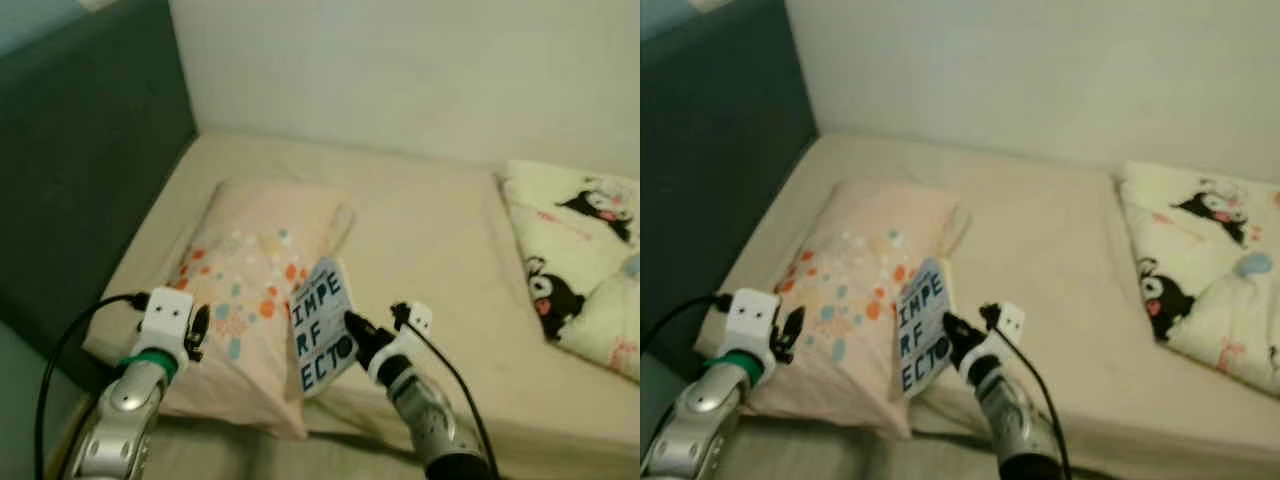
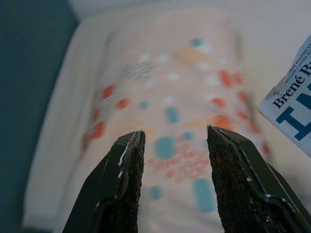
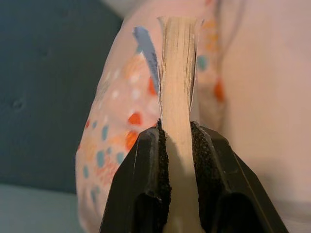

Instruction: Clean up the room

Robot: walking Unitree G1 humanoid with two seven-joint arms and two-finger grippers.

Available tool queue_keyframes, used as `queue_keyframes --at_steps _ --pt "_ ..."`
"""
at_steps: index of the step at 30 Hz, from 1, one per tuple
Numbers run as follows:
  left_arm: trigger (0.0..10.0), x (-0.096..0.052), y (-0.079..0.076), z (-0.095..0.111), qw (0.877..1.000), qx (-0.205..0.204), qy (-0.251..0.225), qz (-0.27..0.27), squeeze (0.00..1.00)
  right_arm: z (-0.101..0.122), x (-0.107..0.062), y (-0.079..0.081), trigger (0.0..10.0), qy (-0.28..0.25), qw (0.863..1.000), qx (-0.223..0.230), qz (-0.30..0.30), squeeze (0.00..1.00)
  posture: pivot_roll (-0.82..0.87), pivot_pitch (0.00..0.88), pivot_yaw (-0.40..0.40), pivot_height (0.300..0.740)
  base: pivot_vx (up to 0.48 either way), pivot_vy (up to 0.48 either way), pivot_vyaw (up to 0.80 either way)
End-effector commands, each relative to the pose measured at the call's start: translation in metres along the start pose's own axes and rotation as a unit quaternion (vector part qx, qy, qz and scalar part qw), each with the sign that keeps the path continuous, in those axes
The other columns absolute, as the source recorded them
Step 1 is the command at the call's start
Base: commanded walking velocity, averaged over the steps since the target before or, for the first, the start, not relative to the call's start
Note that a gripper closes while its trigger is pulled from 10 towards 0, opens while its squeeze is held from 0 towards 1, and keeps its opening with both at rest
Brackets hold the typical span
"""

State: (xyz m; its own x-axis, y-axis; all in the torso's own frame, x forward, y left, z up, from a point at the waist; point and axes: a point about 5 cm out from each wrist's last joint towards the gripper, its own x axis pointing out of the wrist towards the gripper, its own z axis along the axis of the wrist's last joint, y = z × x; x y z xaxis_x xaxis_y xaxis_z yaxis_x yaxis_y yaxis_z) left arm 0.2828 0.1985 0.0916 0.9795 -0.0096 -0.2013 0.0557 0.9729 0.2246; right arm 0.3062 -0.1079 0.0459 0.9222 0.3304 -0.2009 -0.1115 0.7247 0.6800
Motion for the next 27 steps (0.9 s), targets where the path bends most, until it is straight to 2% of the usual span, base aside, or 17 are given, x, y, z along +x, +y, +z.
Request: queue_keyframes --at_steps 1,24,27 --pt "10.0 0.0020 0.0002 0.0008 1.000 0.006 0.003 -0.003 0.00 0.0040 0.0007 -0.0003 10.0 -0.015 1.000 0.004 -0.004 0.00 0.16 0.000 0.022 0.740 0.000 0.000 0.00" --pt "10.0 0.0049 0.0001 0.0050 1.000 -0.008 -0.003 -0.006 0.00 0.0035 0.0022 -0.0079 10.0 -0.011 0.999 -0.001 -0.038 0.00 0.16 0.000 0.024 0.740 0.000 0.000 0.00" --pt "10.0 0.0047 -0.0004 0.0048 1.000 -0.011 -0.003 -0.008 0.00 0.0032 0.0021 -0.0088 10.0 -0.011 0.999 0.000 -0.040 0.00 0.16 0.000 0.022 0.740 0.273 0.000 0.00"
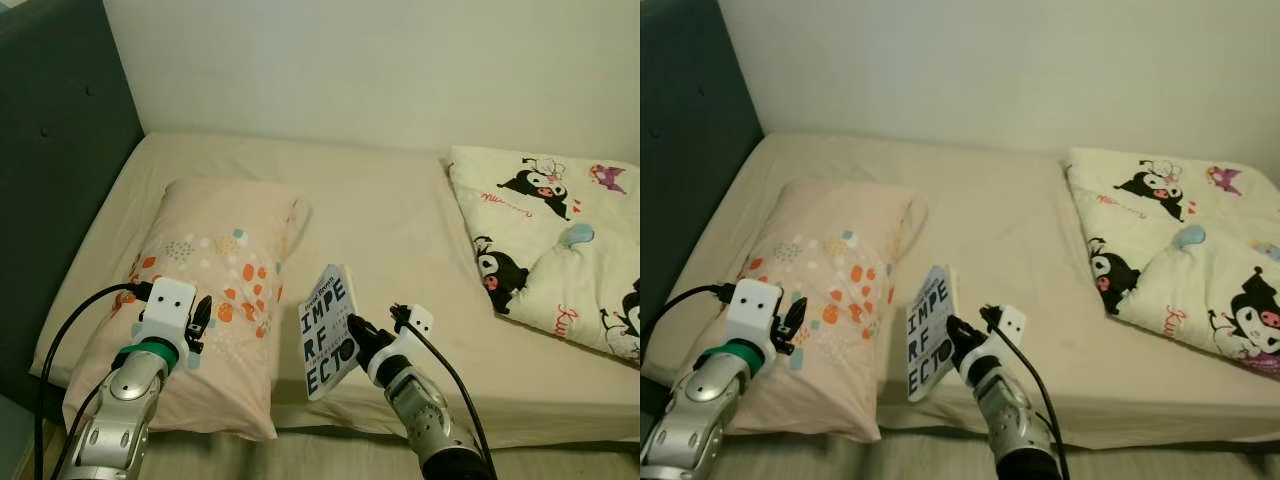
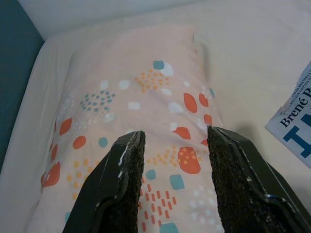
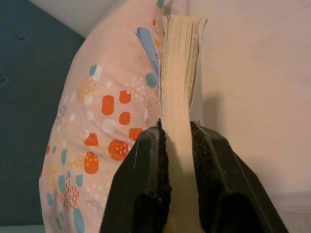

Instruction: Clean up the room

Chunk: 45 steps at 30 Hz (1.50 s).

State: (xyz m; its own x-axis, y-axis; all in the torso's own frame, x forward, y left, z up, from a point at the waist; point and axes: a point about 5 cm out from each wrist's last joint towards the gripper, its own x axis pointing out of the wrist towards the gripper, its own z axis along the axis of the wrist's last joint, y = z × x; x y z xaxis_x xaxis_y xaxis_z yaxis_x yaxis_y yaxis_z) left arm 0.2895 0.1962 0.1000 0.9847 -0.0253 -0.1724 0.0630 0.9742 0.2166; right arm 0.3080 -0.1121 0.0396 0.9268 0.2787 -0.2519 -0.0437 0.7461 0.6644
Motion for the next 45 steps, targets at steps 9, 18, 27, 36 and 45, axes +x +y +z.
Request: queue_keyframes --at_steps 9,18,27,36,45 --pt "10.0 -0.0011 -0.0011 -0.0058 1.000 -0.012 0.014 -0.004 0.00 0.0044 0.0009 -0.0019 10.0 -0.011 1.000 -0.003 -0.005 0.00 0.16 0.000 0.022 0.740 0.289 0.000 0.00" --pt "10.0 -0.0016 -0.0016 -0.0059 1.000 -0.014 0.013 -0.005 0.00 0.0048 0.0012 -0.0023 10.0 -0.011 1.000 -0.004 -0.005 0.00 0.16 0.000 0.018 0.740 0.314 0.000 0.00" --pt "10.0 -0.0024 -0.0017 -0.0063 1.000 -0.016 0.013 -0.004 0.00 0.0052 0.0015 -0.0023 10.0 -0.009 1.000 -0.006 -0.004 0.00 0.16 0.000 0.015 0.740 0.315 0.000 0.00" --pt "10.0 -0.0034 -0.0031 -0.0071 1.000 -0.018 0.013 -0.003 0.00 0.0051 0.0022 -0.0026 10.0 -0.005 1.000 -0.011 -0.001 0.00 0.16 0.000 0.009 0.740 0.302 0.000 0.00" --pt "10.0 -0.0034 -0.0033 -0.0072 1.000 -0.011 0.011 0.003 0.00 0.0049 0.0020 -0.0025 10.0 -0.003 1.000 -0.014 0.000 0.00 0.16 0.000 0.008 0.740 0.115 0.000 0.00"
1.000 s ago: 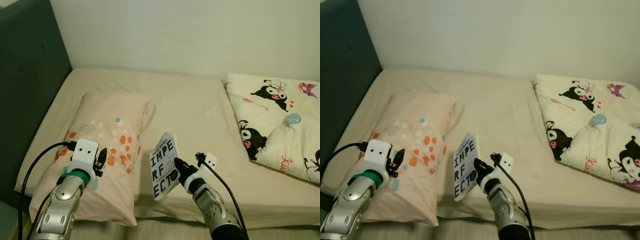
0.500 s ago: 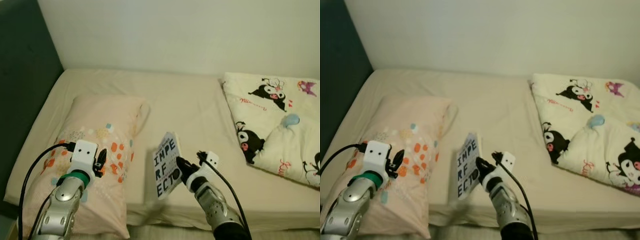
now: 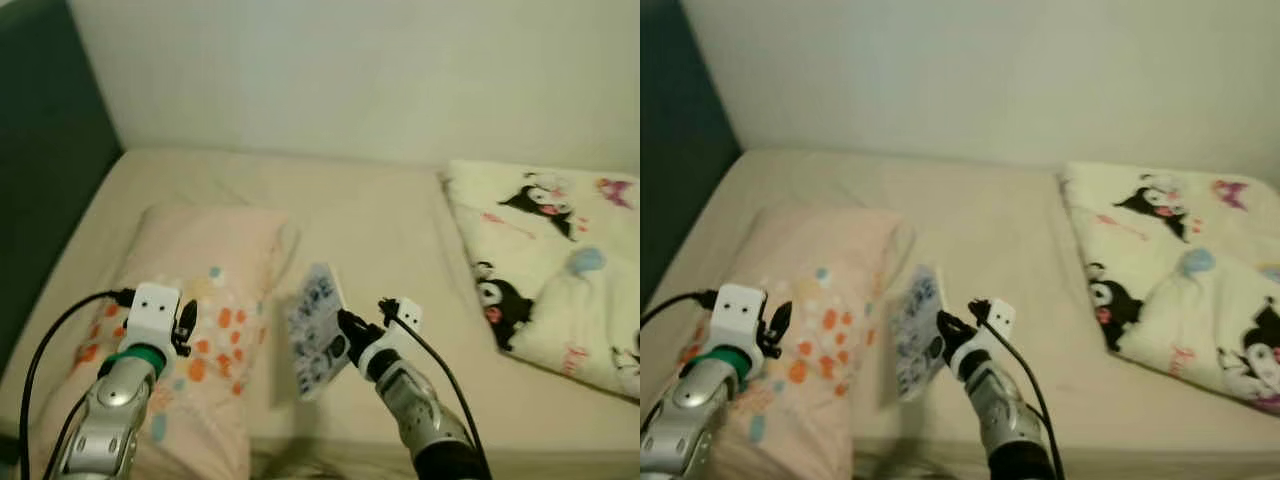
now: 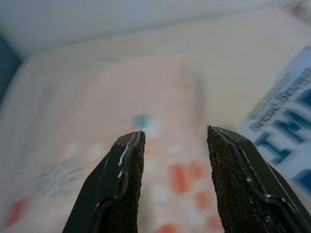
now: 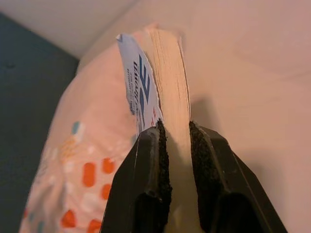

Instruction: Clean up the room

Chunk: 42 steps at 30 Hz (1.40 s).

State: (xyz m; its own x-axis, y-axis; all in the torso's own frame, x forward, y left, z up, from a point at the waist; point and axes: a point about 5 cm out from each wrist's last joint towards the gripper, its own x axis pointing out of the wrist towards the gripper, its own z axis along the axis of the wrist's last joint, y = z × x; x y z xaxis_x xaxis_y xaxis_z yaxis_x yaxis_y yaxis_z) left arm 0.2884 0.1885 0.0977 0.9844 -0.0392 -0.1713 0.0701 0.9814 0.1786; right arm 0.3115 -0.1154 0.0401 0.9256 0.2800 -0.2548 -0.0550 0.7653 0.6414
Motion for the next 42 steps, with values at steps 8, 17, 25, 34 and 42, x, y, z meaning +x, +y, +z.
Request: queue_keyframes --at_steps 8,17,25,34,42 --pt "10.0 -0.0036 0.0033 -0.0077 1.000 0.001 0.016 0.014 0.00 -0.0017 -0.0008 -0.0005 10.0 0.003 1.000 -0.005 0.003 0.00 0.16 0.000 0.008 0.740 0.000 0.000 0.00" --pt "10.0 -0.0055 0.0015 -0.0106 1.000 0.003 0.021 0.016 0.00 -0.0030 -0.0021 -0.0026 10.0 0.008 1.000 -0.006 0.003 0.00 0.15 0.000 -0.001 0.740 0.000 0.000 0.00" --pt "10.0 -0.0047 -0.0004 -0.0111 1.000 0.007 0.021 0.010 0.00 -0.0017 -0.0022 -0.0042 10.0 0.005 1.000 0.001 -0.007 0.00 0.15 0.003 0.003 0.730 0.000 0.000 0.00" --pt "10.0 -0.0042 -0.0040 -0.0108 1.000 0.012 0.019 0.003 0.00 -0.0010 -0.0032 -0.0078 10.0 0.004 1.000 0.004 -0.012 0.00 0.15 0.002 0.003 0.691 0.000 0.000 0.00" --pt "10.0 -0.0060 -0.0025 -0.0122 1.000 0.016 0.020 0.004 0.00 -0.0007 -0.0024 -0.0072 10.0 0.004 1.000 0.001 -0.013 0.00 0.15 0.001 0.000 0.667 0.000 0.000 0.00"
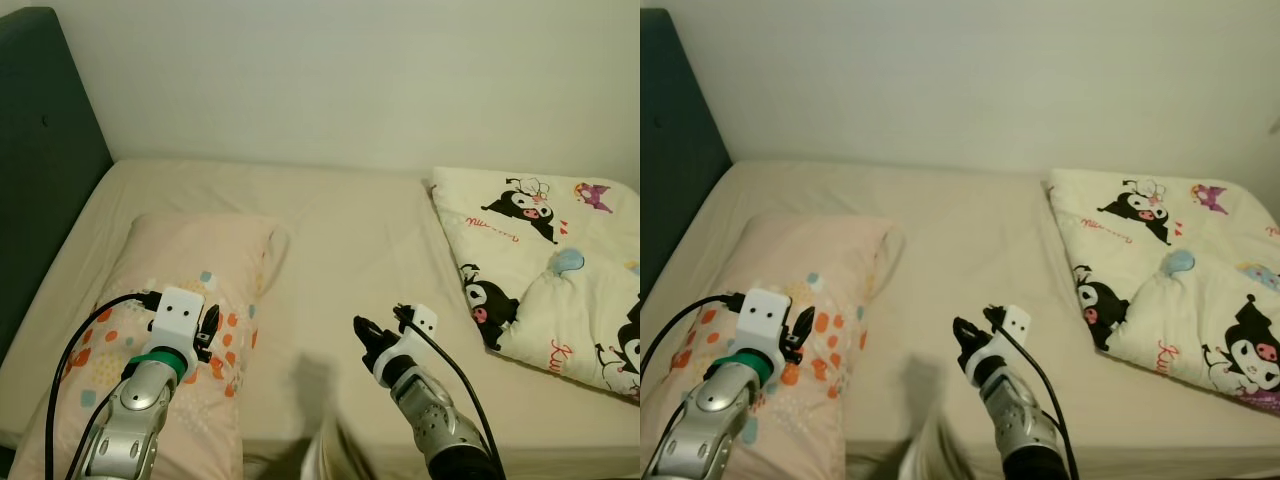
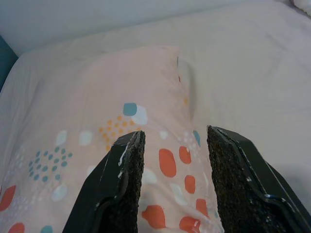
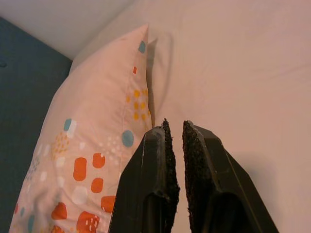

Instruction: Clean up the room

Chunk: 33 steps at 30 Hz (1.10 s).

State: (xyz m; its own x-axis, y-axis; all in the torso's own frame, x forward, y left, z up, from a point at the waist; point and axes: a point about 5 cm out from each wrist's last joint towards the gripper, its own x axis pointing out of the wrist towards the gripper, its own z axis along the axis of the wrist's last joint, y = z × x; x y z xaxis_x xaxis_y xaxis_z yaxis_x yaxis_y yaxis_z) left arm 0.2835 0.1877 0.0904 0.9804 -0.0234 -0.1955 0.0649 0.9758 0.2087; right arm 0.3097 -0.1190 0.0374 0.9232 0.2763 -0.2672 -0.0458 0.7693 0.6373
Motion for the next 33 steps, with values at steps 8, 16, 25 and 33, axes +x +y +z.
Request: queue_keyframes --at_steps 8,16,25,33 --pt "10.0 0.000 0.002 -0.005 1.000 0.008 0.009 0.004 0.00 0.000 0.001 -0.004 10.0 0.001 1.000 -0.005 -0.018 0.00 0.15 0.000 0.001 0.667 0.000 0.000 0.00" --pt "10.0 0.001 0.006 -0.016 0.999 0.010 0.033 0.014 0.00 -0.014 -0.001 -0.009 10.0 0.029 0.998 -0.032 -0.039 0.00 0.16 0.000 -0.011 0.667 0.000 0.000 0.00" --pt "10.0 -0.005 -0.021 -0.046 0.995 0.047 0.077 -0.037 0.00 -0.021 -0.015 -0.043 10.0 0.056 0.980 -0.128 -0.144 0.00 0.14 0.000 -0.026 0.667 0.000 0.000 0.00" --pt "10.0 0.002 -0.033 -0.052 0.993 0.068 0.079 -0.063 0.00 -0.002 -0.027 -0.066 10.0 0.001 0.951 -0.198 -0.239 0.00 0.13 0.000 -0.034 0.667 0.000 0.000 0.00"
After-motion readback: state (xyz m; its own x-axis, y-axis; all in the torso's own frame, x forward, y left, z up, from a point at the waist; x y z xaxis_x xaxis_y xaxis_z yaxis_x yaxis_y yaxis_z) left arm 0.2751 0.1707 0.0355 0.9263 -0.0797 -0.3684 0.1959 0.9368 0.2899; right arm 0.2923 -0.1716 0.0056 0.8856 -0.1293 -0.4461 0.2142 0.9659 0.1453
